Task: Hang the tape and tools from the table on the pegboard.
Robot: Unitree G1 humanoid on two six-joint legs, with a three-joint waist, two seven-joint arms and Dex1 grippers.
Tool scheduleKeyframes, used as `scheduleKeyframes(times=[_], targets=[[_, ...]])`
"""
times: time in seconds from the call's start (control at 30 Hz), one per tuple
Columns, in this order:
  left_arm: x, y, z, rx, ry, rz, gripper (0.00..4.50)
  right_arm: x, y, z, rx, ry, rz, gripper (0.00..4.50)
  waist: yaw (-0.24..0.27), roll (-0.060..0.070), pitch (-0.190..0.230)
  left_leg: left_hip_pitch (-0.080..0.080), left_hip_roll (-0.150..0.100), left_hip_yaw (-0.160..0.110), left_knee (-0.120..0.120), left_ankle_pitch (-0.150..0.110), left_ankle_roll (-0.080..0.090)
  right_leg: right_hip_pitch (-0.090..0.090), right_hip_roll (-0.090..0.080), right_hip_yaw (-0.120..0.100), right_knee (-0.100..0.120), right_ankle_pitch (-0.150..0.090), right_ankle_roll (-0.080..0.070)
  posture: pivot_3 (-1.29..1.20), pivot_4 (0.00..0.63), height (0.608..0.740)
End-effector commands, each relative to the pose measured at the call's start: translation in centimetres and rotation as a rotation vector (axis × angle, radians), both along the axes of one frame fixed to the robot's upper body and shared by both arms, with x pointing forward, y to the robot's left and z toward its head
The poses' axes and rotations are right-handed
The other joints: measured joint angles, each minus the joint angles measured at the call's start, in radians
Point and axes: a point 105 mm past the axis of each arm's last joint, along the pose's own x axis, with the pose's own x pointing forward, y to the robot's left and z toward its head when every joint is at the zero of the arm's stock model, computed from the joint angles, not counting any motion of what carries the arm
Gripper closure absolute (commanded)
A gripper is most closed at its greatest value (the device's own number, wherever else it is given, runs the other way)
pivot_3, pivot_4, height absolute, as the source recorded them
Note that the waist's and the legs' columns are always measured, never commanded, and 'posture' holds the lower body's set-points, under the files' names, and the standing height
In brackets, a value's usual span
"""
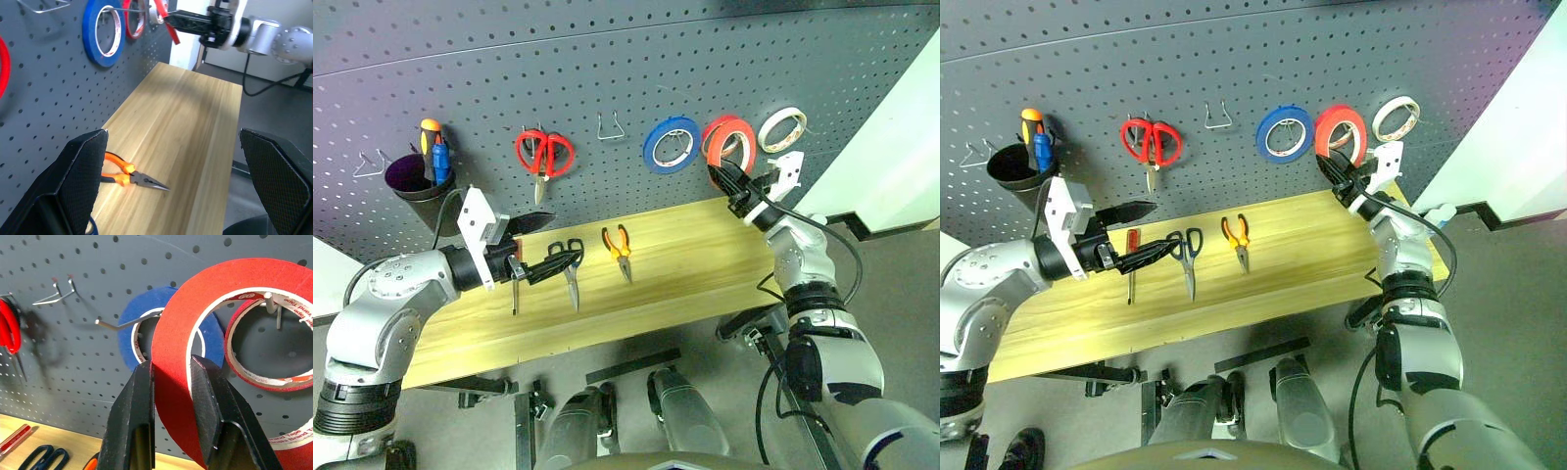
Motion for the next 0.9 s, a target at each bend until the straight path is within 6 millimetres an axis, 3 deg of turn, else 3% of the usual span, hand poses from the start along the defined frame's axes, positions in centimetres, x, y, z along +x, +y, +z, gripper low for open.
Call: scheduleKeyframes(times=[0.03,0.3,0.77,0.9], targets=[[-0.5,0.2,1.0,0.004,-0.039,0.005,0.00,1.0,-0.6,0.6,-0.060,-0.021,-0.074,2.87,0.000,0.000,0.000,0.001,0.000,0.000,0.000,0.000,0.000,0.001,0.000,0.000,0.000,0.000,0.000,-0.16,0.164,0.729],[-0.7,0.2,1.0,0.000,-0.034,0.012,0.00,1.1,-0.4,0.2,-0.021,0.003,-0.054,0.08,0.003,0.000,0.000,0.002,0.000,0.000,0.000,0.000,0.000,0.002,0.000,0.000,0.000,0.000,0.000,-0.15,0.172,0.729],[-0.8,0.3,0.6,-0.001,-0.020,0.012,0.00,-2.4,-1.1,-4.4,-0.053,0.102,0.035,0.04,0.034,0.000,0.000,0.004,0.000,0.000,0.000,-0.001,-0.002,0.004,0.000,0.000,-0.001,0.000,0.000,-0.18,0.190,0.729],[-0.9,1.1,0.1,0.002,-0.008,0.043,0.00,-2.8,-0.3,-5.3,-0.160,0.133,-0.026,0.04,0.029,0.000,0.000,0.005,0.000,0.000,-0.001,-0.001,-0.002,0.004,0.000,0.000,0.000,0.000,0.000,-0.18,0.202,0.729]])
